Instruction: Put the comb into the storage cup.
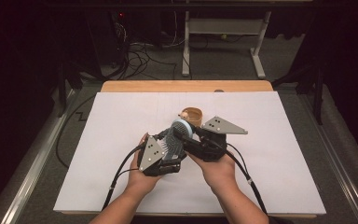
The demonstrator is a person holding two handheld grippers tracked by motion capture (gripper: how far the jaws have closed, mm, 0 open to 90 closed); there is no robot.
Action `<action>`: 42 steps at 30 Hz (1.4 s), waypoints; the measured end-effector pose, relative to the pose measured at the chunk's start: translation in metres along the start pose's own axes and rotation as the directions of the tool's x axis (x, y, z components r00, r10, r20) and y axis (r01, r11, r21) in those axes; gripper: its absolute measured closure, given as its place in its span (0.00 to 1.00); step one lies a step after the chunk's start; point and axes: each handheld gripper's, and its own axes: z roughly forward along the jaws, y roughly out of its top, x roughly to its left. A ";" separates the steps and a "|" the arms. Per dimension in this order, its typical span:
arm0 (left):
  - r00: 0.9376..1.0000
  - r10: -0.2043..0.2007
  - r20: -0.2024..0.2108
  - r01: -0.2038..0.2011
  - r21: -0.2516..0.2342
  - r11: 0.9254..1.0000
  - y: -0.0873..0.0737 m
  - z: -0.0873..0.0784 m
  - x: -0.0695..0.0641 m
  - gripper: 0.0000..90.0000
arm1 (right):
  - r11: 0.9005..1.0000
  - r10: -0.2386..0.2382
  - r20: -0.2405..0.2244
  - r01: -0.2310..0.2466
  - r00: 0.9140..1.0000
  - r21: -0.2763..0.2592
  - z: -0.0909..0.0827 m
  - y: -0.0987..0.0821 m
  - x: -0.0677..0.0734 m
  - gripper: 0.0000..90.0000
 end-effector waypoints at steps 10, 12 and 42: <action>1.000 0.006 -0.008 -0.006 0.000 1.000 0.000 0.000 0.000 0.21 | 1.000 0.001 0.001 -0.001 1.000 0.003 0.001 0.001 0.000 0.67; 1.000 0.007 -0.012 -0.007 -0.003 1.000 0.000 0.000 -0.001 0.21 | 1.000 -0.001 0.001 0.001 1.000 0.003 0.001 0.001 0.000 0.67; 0.994 -0.082 0.070 0.083 -0.015 0.996 -0.002 0.000 0.007 0.11 | 1.000 -0.014 0.063 0.015 0.998 -0.018 -0.014 0.007 -0.017 0.67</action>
